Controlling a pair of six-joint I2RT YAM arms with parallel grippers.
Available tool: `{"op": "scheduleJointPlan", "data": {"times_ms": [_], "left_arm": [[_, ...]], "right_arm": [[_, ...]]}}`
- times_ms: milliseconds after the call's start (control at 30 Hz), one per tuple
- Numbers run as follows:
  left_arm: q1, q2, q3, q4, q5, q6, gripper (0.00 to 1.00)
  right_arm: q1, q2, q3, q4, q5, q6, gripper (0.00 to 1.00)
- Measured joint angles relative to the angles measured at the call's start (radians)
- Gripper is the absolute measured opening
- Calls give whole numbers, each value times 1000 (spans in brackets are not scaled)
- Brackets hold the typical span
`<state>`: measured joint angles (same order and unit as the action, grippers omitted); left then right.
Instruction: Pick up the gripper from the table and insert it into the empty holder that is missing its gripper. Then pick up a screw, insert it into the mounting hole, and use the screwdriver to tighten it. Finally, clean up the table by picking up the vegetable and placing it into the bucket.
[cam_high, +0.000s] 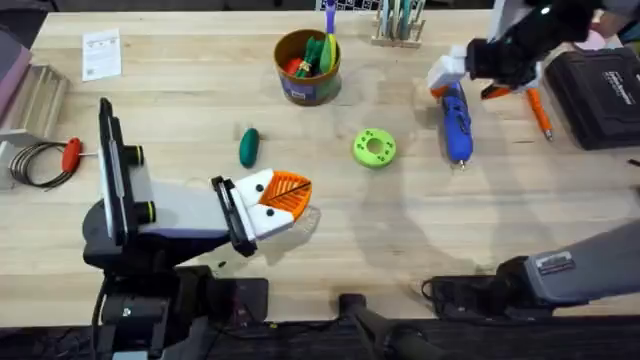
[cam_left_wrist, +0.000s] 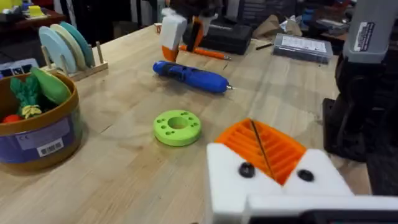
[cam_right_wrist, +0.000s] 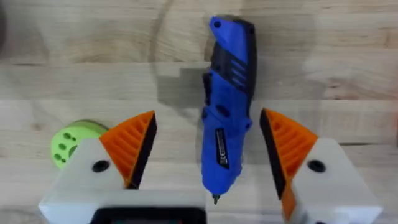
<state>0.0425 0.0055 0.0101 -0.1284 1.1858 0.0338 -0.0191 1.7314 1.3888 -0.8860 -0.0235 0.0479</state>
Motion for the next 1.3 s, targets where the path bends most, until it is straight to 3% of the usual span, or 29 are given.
{"op": "scheduleJointPlan", "data": {"times_ms": [600, 1200, 1300], "left_arm": [[0, 0, 0, 0, 0, 0, 9], [0, 0, 0, 0, 0, 0, 9], [0, 0, 0, 0, 0, 0, 9]], "right_arm": [[-43, 173, 0, 64, 7, -81, 990], [-38, 210, 0, 79, 51, -85, 991], [-31, 210, 0, 83, 56, -86, 915]]}}
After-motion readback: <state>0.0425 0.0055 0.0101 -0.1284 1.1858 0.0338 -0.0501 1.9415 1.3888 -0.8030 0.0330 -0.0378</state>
